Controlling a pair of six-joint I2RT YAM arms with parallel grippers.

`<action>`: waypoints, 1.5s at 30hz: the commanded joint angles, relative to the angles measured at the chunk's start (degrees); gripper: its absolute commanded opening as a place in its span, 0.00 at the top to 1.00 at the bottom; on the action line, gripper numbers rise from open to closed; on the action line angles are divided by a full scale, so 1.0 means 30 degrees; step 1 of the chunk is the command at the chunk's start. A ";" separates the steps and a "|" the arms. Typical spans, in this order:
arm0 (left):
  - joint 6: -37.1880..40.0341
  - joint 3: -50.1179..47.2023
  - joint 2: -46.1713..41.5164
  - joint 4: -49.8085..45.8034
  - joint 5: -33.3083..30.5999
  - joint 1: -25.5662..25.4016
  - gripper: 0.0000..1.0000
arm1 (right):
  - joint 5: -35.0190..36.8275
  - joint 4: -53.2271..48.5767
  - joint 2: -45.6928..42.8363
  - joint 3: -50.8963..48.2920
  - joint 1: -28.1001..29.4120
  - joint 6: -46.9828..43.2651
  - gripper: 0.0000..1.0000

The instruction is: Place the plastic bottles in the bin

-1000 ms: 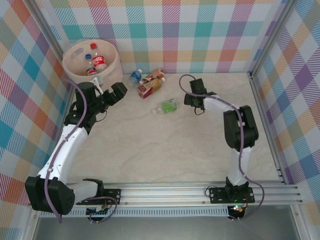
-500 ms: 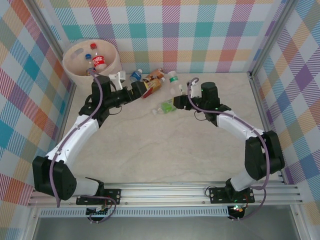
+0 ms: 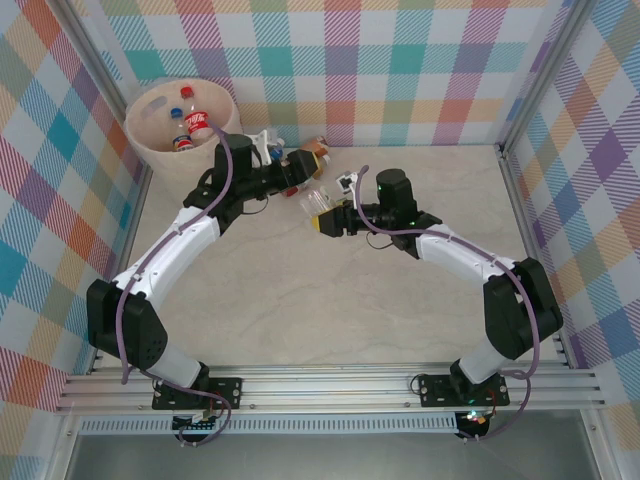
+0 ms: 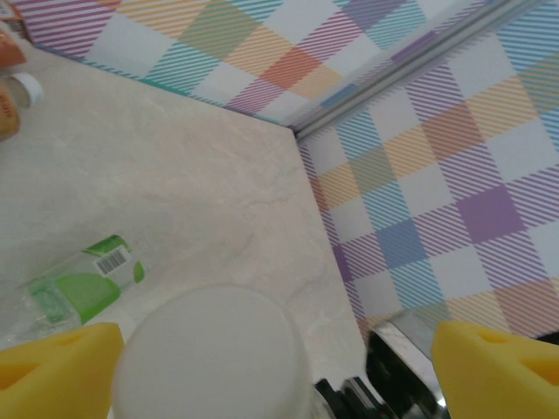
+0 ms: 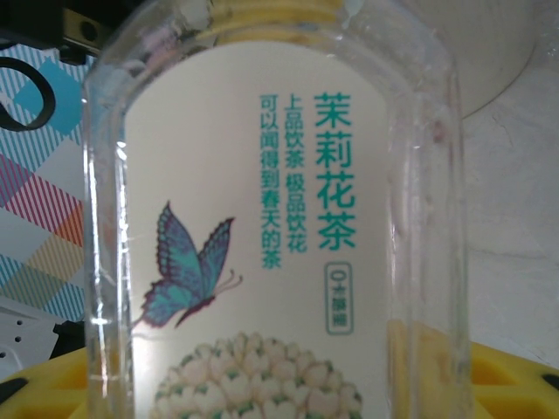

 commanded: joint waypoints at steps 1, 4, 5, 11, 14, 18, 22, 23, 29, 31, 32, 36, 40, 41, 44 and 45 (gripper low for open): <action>-0.0099 0.0573 0.0159 -0.0589 -0.0974 -0.0260 0.13 | -0.0636 0.1219 0.0207 0.0730 0.0122 -0.0234 0.57; -0.0190 0.0481 0.0160 -0.0451 -0.0868 -0.0264 0.29 | -0.0996 0.1416 0.0324 0.0924 0.0209 -0.0230 0.57; -0.0217 0.0489 0.0175 -0.0467 -0.0959 -0.0264 0.33 | -0.1268 0.1525 0.0352 0.0977 0.0262 -0.0292 0.57; -0.0649 0.0285 0.0289 0.0441 -0.0412 -0.0248 0.46 | -0.2157 0.1999 0.0773 0.1078 0.0269 -0.0002 0.53; -0.0703 0.0224 0.0197 0.0687 -0.0715 -0.0235 0.54 | -0.2174 0.1754 0.0750 0.1168 0.0269 -0.0113 0.50; -0.0873 0.0218 0.0026 0.1305 -0.0613 0.0048 0.57 | -0.2084 0.0860 0.0491 0.1255 0.0247 -0.0646 0.39; -0.0586 0.0978 -0.0050 0.1026 -0.0700 0.0595 0.59 | -0.1242 0.0353 -0.0059 0.1012 0.0179 -0.1060 0.20; -0.0460 0.1196 -0.0081 0.0868 -0.0902 0.0765 0.59 | -0.0939 0.0202 -0.0254 0.0899 0.0159 -0.1236 0.17; 0.1338 0.3453 -0.0205 -0.1062 -0.2838 0.1844 0.59 | 0.1405 -0.1052 -0.1832 0.0300 0.0064 -0.2368 0.00; 0.2159 0.4480 -0.0353 -0.1982 -0.3985 0.2240 0.60 | 0.3181 -0.1057 -0.2576 -0.0192 0.0060 -0.2515 0.00; 0.2778 0.4970 -0.0524 -0.2399 -0.5003 0.2426 0.59 | 0.4551 -0.1053 -0.2949 -0.0496 0.0057 -0.2513 0.00; 0.4816 0.5923 -0.1303 -0.2550 -0.8617 0.2934 0.59 | 0.8643 -0.1583 -0.3928 -0.1247 0.0064 -0.2784 0.00; 0.6447 0.6408 -0.1676 -0.1486 -1.1216 0.3495 0.58 | 1.0715 -0.2535 -0.4216 -0.1352 0.0054 -0.2703 0.00; 0.6912 0.6456 -0.1693 -0.1064 -1.1929 0.3594 0.58 | 1.0950 -0.2680 -0.4209 -0.1326 0.0059 -0.2619 0.00; 0.8187 0.6500 -0.1694 0.0353 -1.3665 0.4017 0.57 | 1.1300 -0.2923 -0.4109 -0.1267 0.0051 -0.2329 0.00; 0.8547 0.6550 -0.1632 0.0793 -1.4127 0.4156 0.57 | 1.1381 -0.2964 -0.4059 -0.1221 0.0035 -0.2273 0.00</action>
